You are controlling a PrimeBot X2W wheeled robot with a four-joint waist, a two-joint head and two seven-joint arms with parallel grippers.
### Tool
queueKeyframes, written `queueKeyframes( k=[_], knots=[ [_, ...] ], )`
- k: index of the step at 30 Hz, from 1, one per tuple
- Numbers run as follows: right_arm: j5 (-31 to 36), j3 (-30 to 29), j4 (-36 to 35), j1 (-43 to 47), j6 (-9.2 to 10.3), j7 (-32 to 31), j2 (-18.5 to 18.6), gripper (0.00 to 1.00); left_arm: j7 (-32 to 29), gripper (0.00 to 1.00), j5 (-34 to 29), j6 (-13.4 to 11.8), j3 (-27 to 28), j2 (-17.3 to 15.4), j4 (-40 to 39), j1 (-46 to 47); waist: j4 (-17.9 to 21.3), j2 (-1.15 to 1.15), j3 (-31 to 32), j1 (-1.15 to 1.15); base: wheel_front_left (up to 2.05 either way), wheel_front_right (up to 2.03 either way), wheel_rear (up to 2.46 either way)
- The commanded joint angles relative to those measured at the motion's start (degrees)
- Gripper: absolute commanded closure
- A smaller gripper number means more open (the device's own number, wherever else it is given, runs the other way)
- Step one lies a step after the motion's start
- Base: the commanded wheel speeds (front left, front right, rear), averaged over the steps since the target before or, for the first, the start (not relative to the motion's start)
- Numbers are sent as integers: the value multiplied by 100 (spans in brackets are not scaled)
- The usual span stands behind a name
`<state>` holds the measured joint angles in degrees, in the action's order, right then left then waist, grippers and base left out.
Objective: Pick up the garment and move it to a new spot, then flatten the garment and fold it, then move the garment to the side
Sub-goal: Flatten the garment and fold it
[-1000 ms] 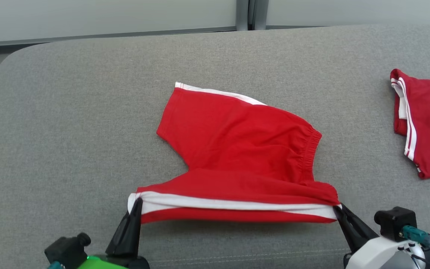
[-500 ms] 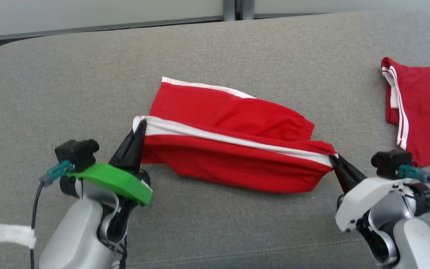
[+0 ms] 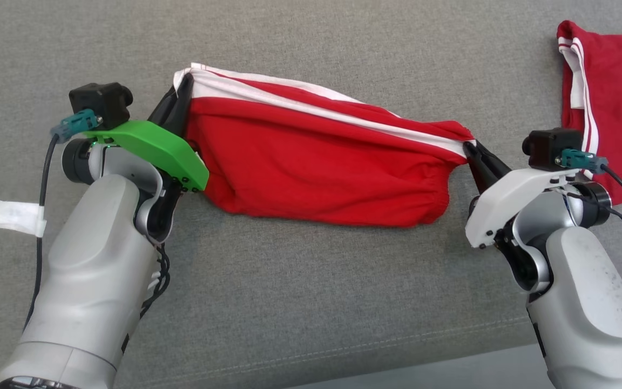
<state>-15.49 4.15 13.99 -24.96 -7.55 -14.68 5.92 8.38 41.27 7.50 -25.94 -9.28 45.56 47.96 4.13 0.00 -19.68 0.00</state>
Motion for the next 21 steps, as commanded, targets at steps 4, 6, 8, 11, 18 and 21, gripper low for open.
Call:
queueKeyframes(
  k=[4, 6, 8, 11, 18, 21],
  knots=[
    [55, 60, 444, -343, 13, 168, -43, 100, 82, 100, -66, -12, -38, 20, 631, 458, 178, 0, -297, 0, 0, 0, 0],
    [49, 89, 626, -461, 13, 245, -56, 100, 121, 100, -57, -12, -43, 52, 865, 594, 187, 0, -325, 0, 0, 0, 0],
    [42, 121, 800, -569, 13, 315, -70, 100, 162, 100, -45, -11, -53, 80, 1064, 712, 192, 0, -345, 0, 0, 0, 0],
    [22, 159, 1039, -716, 13, 421, -87, 100, 187, 96, -7, -10, -78, 121, 1325, 871, 194, 0, -362, 0, 0, 0, 0],
    [-83, 312, 1464, -975, 7, 655, -136, 0, 216, 0, 32, -9, -125, 158, 1808, 1137, 194, 0, -313, 0, 0, 0, 0],
    [-141, 361, 1544, -1030, 7, 763, -101, 0, 245, 0, 75, -8, -135, 179, 1931, 1171, 191, 0, -241, 0, 0, 0, 0]
  ],
)
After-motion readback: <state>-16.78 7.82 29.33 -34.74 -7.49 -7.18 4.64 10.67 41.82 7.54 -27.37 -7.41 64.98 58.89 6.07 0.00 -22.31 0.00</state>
